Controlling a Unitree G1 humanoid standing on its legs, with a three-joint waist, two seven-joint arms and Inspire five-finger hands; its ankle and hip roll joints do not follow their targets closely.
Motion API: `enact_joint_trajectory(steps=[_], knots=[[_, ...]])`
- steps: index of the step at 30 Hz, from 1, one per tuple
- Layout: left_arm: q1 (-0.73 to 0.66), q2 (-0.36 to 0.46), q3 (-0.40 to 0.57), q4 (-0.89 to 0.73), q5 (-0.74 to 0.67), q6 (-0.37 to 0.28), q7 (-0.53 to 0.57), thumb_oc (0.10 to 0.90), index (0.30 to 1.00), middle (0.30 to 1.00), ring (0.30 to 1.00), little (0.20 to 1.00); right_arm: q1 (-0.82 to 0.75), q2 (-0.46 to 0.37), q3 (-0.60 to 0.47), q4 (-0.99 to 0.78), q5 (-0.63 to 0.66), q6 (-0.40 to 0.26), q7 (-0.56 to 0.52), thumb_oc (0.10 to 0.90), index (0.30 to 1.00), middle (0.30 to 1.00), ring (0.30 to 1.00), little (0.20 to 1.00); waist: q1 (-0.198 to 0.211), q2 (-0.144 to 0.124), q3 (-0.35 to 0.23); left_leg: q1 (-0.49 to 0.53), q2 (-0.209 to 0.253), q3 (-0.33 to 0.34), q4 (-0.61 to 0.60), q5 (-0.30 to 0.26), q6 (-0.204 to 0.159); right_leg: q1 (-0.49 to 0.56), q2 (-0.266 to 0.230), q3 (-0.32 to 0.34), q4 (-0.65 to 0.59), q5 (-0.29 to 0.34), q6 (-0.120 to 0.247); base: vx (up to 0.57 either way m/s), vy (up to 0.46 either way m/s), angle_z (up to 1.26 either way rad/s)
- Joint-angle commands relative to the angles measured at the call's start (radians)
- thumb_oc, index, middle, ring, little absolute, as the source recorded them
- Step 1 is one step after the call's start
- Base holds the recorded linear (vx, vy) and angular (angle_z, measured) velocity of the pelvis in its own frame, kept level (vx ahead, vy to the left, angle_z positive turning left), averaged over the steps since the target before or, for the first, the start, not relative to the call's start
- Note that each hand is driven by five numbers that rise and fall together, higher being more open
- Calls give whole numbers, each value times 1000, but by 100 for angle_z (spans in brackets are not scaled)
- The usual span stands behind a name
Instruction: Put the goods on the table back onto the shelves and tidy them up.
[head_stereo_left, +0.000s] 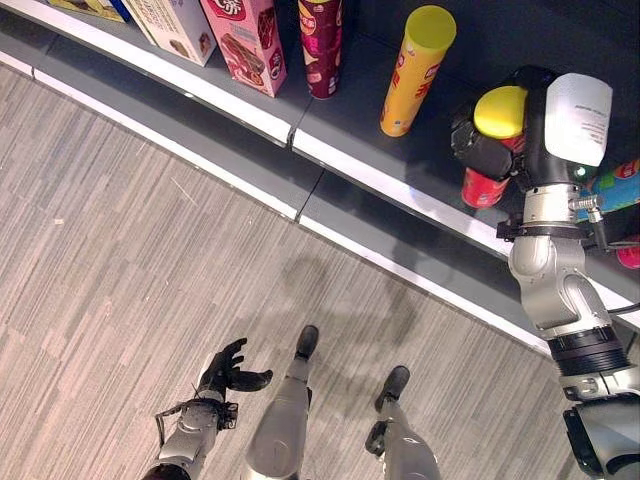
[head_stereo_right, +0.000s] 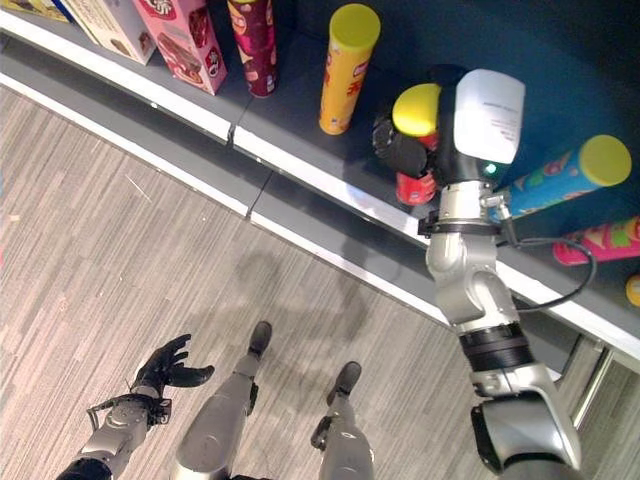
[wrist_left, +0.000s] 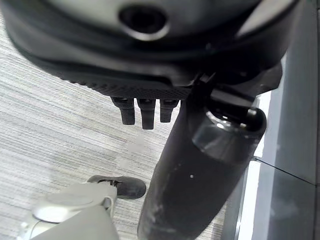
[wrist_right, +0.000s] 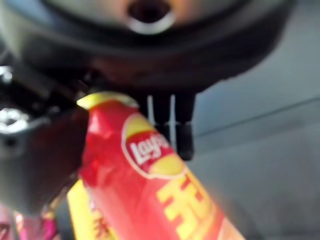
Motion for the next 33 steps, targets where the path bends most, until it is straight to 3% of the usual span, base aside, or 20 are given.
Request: enact_joint_trajectory(steps=[1,8,13,20,33], knots=[[4,26,-44,-11,-5,-53,31,800,900,900,900,900,-106,-57,-55,-74,-64,5,-149,400,300,300,300,300,-11,4,-101,-15,32,-31,-22,-15,-30,32,-100,5,60,8,95,0,0,0],[-19,21,-58,2,-15,-52,34,800,900,900,900,900,-165,-61,-47,-62,-46,22,-176,400,300,300,300,300,-17,24,-99,-17,28,-17,-26,-15,-30,17,-107,19,57,15,96,-9,2,-3],[-25,22,-78,6,-20,-56,27,800,900,900,900,900,-215,-54,-52,-57,-27,27,-208,400,300,300,300,300,-19,51,-111,-17,21,-13,-24,-17,-29,16,-116,23,55,14,97,-6,-2,-3],[-35,34,-92,18,-20,-51,1,800,900,900,900,900,-291,-72,-8,-38,-41,28,-173,400,300,300,300,300,-14,92,-124,-19,12,-11,-18,-21,-28,11,-124,29,61,13,98,-13,-12,-3],[-30,48,-99,9,-20,-52,-24,800,900,900,900,900,-345,-116,77,115,-67,56,-126,400,300,300,300,300,2,111,-133,-16,4,-25,-29,-18,-28,26,-126,11,49,9,100,1,-3,1]])
